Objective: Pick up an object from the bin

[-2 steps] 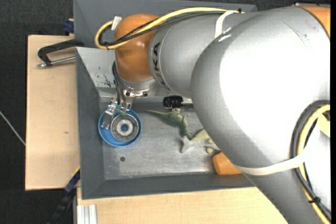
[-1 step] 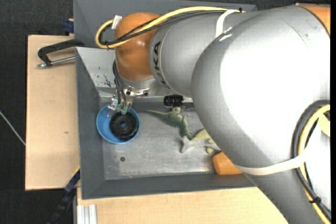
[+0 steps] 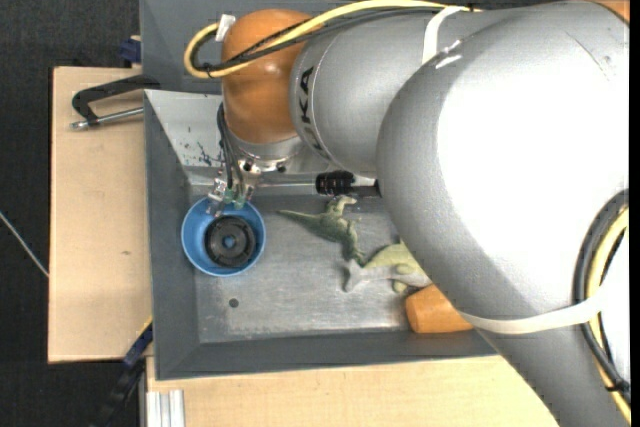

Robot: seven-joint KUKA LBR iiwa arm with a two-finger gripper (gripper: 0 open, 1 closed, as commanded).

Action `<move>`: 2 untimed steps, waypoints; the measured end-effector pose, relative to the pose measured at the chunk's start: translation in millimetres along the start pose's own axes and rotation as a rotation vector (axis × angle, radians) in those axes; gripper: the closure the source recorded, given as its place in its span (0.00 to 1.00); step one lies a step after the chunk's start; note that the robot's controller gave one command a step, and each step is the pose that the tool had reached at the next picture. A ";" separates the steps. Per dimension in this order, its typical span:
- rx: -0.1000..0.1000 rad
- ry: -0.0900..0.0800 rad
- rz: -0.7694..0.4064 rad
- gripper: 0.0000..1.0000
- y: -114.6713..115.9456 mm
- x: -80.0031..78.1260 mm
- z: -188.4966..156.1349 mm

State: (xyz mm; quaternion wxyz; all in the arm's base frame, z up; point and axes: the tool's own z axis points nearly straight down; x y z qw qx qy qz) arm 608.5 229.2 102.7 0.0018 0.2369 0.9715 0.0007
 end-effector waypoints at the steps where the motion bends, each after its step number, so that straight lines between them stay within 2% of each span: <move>1: -0.005 -0.003 -0.001 1.00 1.7 -1.9 -59.1; 2: -0.005 -0.001 -0.003 1.00 3.5 -2.8 -89.3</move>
Offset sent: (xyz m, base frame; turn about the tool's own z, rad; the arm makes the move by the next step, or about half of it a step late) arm 0.0001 0.0002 0.0541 0.0000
